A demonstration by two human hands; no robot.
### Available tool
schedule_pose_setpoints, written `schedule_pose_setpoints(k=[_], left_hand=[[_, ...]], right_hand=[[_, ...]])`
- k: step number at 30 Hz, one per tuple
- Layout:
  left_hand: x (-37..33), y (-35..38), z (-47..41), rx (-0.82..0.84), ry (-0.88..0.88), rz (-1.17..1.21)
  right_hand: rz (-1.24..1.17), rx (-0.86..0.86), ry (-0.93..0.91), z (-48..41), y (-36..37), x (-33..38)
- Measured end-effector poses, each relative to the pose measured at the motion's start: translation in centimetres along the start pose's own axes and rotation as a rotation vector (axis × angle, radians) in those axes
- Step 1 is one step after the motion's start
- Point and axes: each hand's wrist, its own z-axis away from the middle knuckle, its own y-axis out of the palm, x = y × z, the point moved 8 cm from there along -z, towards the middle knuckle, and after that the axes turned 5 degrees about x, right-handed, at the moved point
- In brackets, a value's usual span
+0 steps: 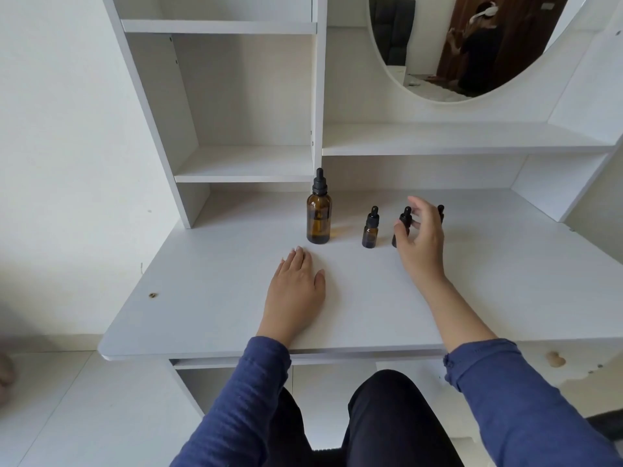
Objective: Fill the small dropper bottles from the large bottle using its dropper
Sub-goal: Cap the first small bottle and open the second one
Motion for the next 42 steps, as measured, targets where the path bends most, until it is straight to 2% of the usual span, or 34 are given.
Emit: schedule_pose_setpoints(k=[3,7,17,29,37,42], left_hand=[[0.0,-0.3,0.1,-0.013,0.0,0.029],[0.0,-0.7,0.4,-0.045,-0.004,0.088],[-0.1,-1.5,0.7,-0.07,0.053,0.261],[-0.3,-1.9,0.7,-0.104,0.172,0.49],[0.3,-2.3,1.0,-0.144,0.137,0.747],[0.6,-2.2,0.9,-0.139,0.112,0.814]], right_hand=[[-0.044,0.043,0.146,0.0,0.6,-1.1],[-0.114,-0.007,0.246,0.4,-0.2,-1.6],[-0.104,0.017,0.174,3.4,-0.3,0.9],[-0.2,0.141,0.067,5.4,5.0,6.6],[-0.274,0.16,0.065,5.9,6.3,7.7],[-0.298,0.171,0.075,6.0,6.2,7.7]])
